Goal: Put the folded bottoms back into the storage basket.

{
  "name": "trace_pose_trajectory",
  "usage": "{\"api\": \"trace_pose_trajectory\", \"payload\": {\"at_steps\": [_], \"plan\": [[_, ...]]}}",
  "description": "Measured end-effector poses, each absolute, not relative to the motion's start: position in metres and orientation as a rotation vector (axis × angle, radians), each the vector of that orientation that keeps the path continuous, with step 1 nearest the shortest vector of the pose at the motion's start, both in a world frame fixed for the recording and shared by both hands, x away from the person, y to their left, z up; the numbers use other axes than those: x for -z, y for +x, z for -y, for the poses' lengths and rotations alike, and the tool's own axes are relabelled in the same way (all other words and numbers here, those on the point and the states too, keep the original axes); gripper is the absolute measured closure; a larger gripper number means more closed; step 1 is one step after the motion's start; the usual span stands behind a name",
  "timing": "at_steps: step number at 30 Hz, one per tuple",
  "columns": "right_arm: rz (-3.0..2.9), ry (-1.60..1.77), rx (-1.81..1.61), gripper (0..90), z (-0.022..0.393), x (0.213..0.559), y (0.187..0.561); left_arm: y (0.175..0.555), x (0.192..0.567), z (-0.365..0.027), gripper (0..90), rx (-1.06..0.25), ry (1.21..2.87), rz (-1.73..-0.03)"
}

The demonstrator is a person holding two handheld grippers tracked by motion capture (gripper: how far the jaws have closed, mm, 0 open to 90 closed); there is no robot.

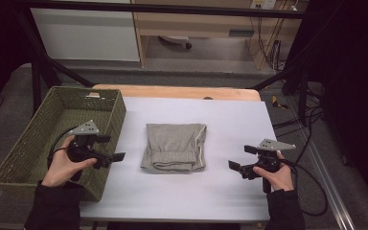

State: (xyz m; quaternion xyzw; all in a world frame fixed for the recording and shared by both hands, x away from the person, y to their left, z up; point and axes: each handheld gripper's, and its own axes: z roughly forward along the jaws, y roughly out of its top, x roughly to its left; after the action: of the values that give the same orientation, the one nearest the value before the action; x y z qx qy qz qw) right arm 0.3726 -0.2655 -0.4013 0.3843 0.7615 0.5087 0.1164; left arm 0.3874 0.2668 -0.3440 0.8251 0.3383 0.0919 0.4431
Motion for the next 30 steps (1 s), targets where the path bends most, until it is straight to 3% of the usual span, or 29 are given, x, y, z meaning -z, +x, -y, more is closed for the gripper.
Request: {"api": "trace_pose_trajectory", "payload": {"at_steps": [30], "plan": [[-2.249, 1.124, -1.475, 0.8, 0.261, 0.403, 0.373, 0.387, 0.326, -0.246, 4.6, -0.264, 2.031, -0.854]]}}
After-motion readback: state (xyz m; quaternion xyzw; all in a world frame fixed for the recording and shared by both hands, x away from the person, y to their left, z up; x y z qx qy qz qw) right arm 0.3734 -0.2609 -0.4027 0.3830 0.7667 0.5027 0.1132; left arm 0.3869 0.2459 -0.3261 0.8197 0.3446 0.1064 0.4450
